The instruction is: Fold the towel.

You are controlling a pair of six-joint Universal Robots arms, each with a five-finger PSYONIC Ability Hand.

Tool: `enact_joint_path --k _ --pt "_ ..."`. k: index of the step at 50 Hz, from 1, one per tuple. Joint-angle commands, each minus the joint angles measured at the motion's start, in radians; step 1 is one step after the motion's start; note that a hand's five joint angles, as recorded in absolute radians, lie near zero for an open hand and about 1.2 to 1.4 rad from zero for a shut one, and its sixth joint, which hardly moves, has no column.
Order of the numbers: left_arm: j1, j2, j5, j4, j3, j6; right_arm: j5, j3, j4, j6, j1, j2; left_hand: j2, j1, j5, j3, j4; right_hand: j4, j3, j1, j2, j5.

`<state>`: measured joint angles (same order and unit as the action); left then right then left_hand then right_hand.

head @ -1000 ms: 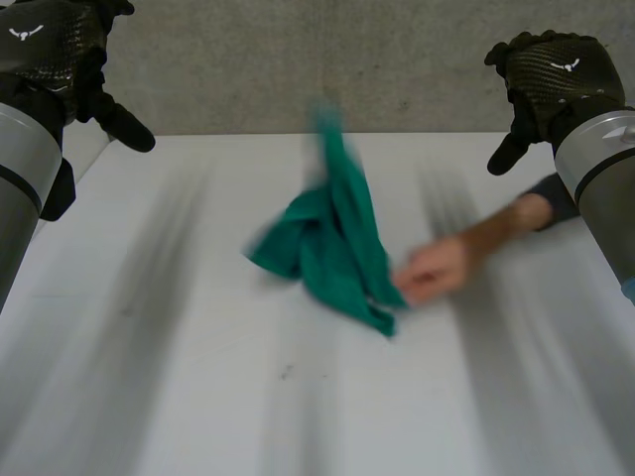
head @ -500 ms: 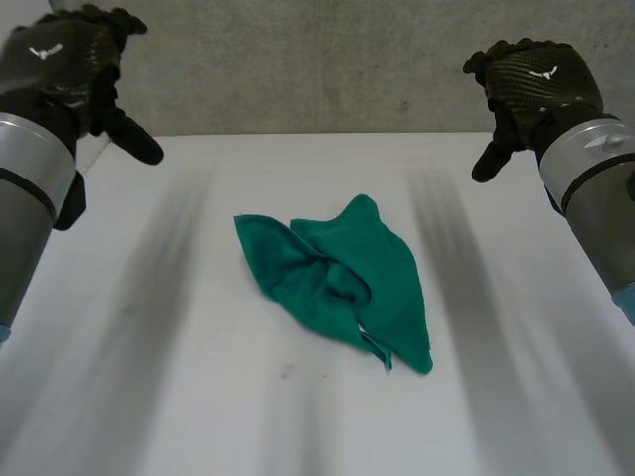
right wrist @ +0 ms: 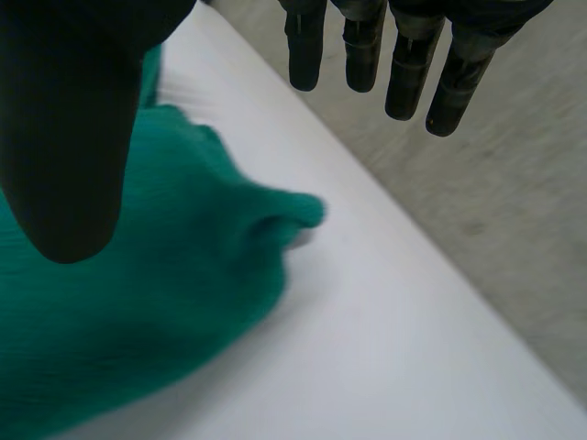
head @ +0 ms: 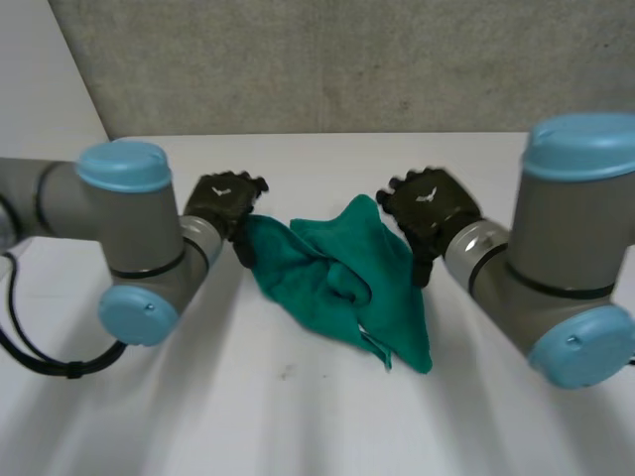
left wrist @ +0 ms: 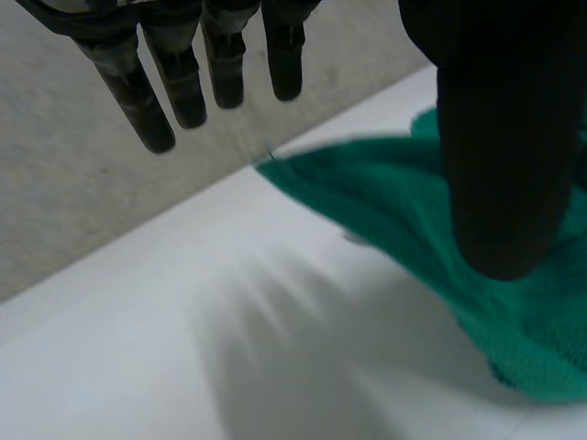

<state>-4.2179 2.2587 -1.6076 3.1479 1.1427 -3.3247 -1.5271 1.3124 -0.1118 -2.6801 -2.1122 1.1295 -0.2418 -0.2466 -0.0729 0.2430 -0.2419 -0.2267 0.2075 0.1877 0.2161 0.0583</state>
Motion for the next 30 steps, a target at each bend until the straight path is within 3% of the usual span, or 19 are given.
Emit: enact_joint_path --k 1,3,4,5,6,7,8,9,13,15,19,30 --pt "-0.002 0.152 0.031 0.001 -0.119 -0.024 0.001 -0.027 0.027 -0.132 -0.031 -0.165 -0.311 -0.307 -0.306 0.310 -0.311 0.052 -0.033 -0.013 -0.042 -0.058" --pt "-0.004 0.171 0.025 0.003 -0.135 -0.027 -0.001 -0.033 0.030 -0.136 -0.032 -0.181 -0.444 -0.440 -0.439 0.443 -0.444 0.052 -0.033 -0.013 -0.042 -0.058" --pt "-0.005 0.182 0.015 0.003 -0.152 -0.029 -0.002 -0.057 0.035 -0.139 -0.034 -0.233 -0.718 -0.713 -0.712 0.716 -0.717 -0.099 0.118 0.138 0.110 0.093" --pt "-0.005 0.180 0.009 0.003 -0.152 -0.027 -0.002 -0.058 0.035 -0.139 -0.034 -0.234 -0.816 -0.811 -0.811 0.815 -0.816 -0.102 0.121 0.141 0.113 0.096" --pt "-0.005 0.176 0.003 0.004 -0.152 -0.026 -0.002 -0.064 0.037 -0.139 -0.034 -0.241 -0.907 -0.903 -0.902 0.906 -0.907 -0.270 0.290 0.310 0.281 0.264" --pt "-0.005 0.176 0.003 0.004 -0.152 -0.025 -0.004 -0.086 0.046 -0.139 -0.026 -0.249 -0.908 -0.903 -0.903 0.907 -0.908 -0.967 0.986 1.006 0.977 0.961" --pt "-0.005 0.173 -0.008 0.007 -0.150 -0.025 -0.005 -0.093 0.052 -0.141 -0.025 -0.247 -0.998 -0.994 -0.993 0.997 -0.998 -1.166 1.185 1.205 1.176 1.160" --pt "-0.007 0.161 -0.030 0.017 -0.146 -0.024 -0.005 -0.096 0.060 -0.141 -0.022 -0.244 -1.153 -1.148 -1.147 1.152 -1.153 -1.169 1.189 1.209 1.180 1.163" --pt "-0.008 0.070 -0.081 0.061 -0.113 -0.025 -0.016 -0.090 0.101 -0.142 -0.012 -0.186 -1.154 -1.150 -1.149 1.153 -1.154 -1.170 1.189 1.209 1.180 1.163" --pt "-0.013 -0.017 -0.098 0.128 -0.068 -0.027 -0.022 -0.061 0.139 -0.144 0.012 -0.057 -1.154 -1.150 -1.149 1.153 -1.154 -1.170 1.189 1.209 1.180 1.163" --pt "-0.017 -0.105 -0.107 0.199 -0.034 -0.029 -0.016 -0.041 0.144 -0.141 0.095 0.053 -1.154 -1.150 -1.149 1.153 -1.154 -1.170 1.189 1.209 1.180 1.163" --pt "-0.080 -0.315 -0.123 0.245 0.017 -0.030 -0.015 -0.019 0.135 -0.135 0.221 0.145 -1.154 -1.150 -1.149 1.153 -1.154 -1.170 1.189 1.209 1.180 1.163"
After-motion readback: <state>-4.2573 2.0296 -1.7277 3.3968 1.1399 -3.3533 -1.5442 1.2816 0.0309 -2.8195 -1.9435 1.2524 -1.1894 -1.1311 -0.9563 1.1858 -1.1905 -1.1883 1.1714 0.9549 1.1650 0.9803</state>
